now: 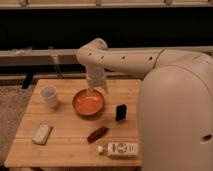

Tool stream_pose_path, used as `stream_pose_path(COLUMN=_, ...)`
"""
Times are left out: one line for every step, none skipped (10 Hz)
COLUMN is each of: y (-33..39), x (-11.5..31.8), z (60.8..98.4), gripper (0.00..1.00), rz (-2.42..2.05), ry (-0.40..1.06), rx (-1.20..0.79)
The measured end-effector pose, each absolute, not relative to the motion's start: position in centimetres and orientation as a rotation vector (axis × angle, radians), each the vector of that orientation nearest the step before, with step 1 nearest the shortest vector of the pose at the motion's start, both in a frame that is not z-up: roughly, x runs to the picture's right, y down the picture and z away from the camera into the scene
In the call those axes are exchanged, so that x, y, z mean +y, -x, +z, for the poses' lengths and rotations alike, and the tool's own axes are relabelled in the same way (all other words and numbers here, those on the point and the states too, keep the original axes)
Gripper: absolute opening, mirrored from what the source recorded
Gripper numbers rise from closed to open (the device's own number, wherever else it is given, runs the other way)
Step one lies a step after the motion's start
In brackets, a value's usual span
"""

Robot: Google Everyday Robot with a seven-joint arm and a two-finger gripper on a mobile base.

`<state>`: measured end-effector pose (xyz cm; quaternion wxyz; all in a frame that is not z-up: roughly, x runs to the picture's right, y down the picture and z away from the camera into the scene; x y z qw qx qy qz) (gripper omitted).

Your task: Move the arm in a circular motion

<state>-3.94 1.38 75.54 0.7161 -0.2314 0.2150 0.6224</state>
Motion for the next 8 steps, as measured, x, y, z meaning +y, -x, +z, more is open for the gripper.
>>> stream_pose_path(y=4.0, x=1.5, z=75.4, gripper=0.65, rz=1.378, ry=0.512, rx=0.475)
stream_pose_path(y=4.9, x=1.6, z=75.2, gripper=0.65, rz=1.374, ry=0.517, rx=0.471)
stream_pose_path(y=5.7, x=1.7, z=75.1, gripper=0.65, rz=1.368, ry=0.521, rx=0.463)
stream_pose_path(y=5.6, x=1.4, z=75.3, gripper=0.65, rz=1.365, ry=0.525, rx=0.459)
stream_pose_path(y=5.0, x=1.1, z=75.5, gripper=0.65, rz=1.363, ry=0.522, rx=0.46)
stream_pose_path(y=5.0, x=1.1, z=75.6, gripper=0.65, rz=1.36, ry=0.523, rx=0.459)
stream_pose_path(y=5.4, x=1.5, z=75.2, gripper=0.65, rz=1.355, ry=0.527, rx=0.459)
stream_pose_path(y=5.7, x=1.8, z=74.9, gripper=0.65, rz=1.357, ry=0.527, rx=0.456)
